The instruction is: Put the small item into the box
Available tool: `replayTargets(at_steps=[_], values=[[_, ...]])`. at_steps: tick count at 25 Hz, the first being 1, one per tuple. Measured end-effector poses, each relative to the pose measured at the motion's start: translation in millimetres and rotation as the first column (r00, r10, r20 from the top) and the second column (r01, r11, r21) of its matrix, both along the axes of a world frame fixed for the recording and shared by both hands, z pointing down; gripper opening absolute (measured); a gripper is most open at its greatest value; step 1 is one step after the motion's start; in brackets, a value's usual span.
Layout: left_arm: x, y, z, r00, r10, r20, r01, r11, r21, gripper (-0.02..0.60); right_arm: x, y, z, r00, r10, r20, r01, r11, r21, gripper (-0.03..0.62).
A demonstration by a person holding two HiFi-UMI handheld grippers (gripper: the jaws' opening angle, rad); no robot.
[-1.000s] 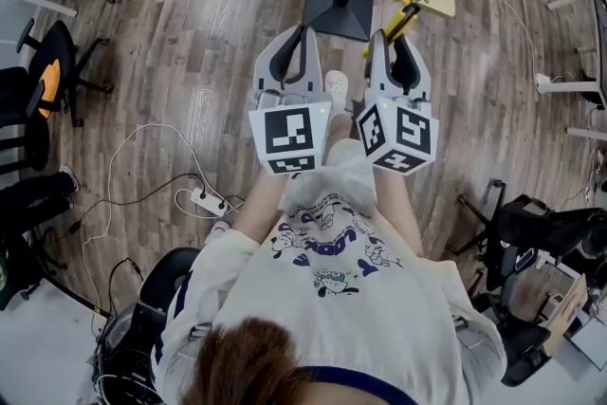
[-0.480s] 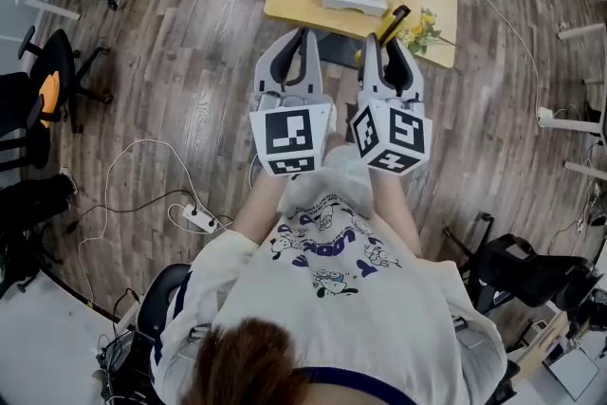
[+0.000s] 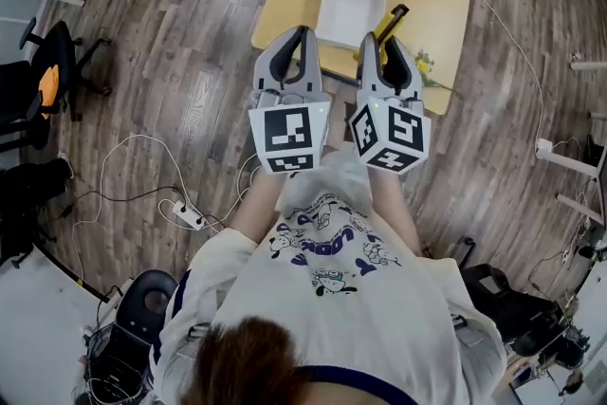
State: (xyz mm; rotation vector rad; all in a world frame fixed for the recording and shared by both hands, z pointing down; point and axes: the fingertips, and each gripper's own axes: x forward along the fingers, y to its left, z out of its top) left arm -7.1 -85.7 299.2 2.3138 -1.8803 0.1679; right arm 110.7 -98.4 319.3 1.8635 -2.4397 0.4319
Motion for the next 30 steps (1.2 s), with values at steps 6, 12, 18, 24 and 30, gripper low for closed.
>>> replayTargets(at_steps=[6, 12, 18, 24, 30], values=[[8.1, -35.8, 9.3, 1.0, -0.027, 0.006, 0.027, 0.999, -0.024, 0.018, 4.1, -38.2, 12.6, 0.999, -0.038, 0.018, 0.038, 0.999, -0.033, 0.129], [18.0, -54.4, 14.3, 1.0, -0.023, -0.003, 0.023, 0.998, -0.051, 0.018, 7.9, -55.0, 18.4, 0.998, -0.053, 0.027, 0.055, 0.997, -0.06, 0.129], [23.4, -67.9, 15.2, 1.0, -0.01, 0.006, 0.01, 0.999, -0.053, 0.018, 10.9, -69.9, 21.6, 0.998, -0.044, 0.036, 0.046, 0.996, -0.072, 0.129], [21.0, -80.4, 22.8, 1.0, -0.002, 0.001, 0.002, 0.997, -0.074, 0.018, 9.5, -79.3, 30.6, 0.999, -0.038, 0.037, 0.041, 0.994, -0.097, 0.129], [15.7, -93.6, 32.0, 1.0, -0.002, 0.0, 0.002, 0.995, -0.095, 0.018, 5.0, -88.8, 43.1, 0.999, -0.039, 0.027, 0.042, 0.99, -0.131, 0.129]])
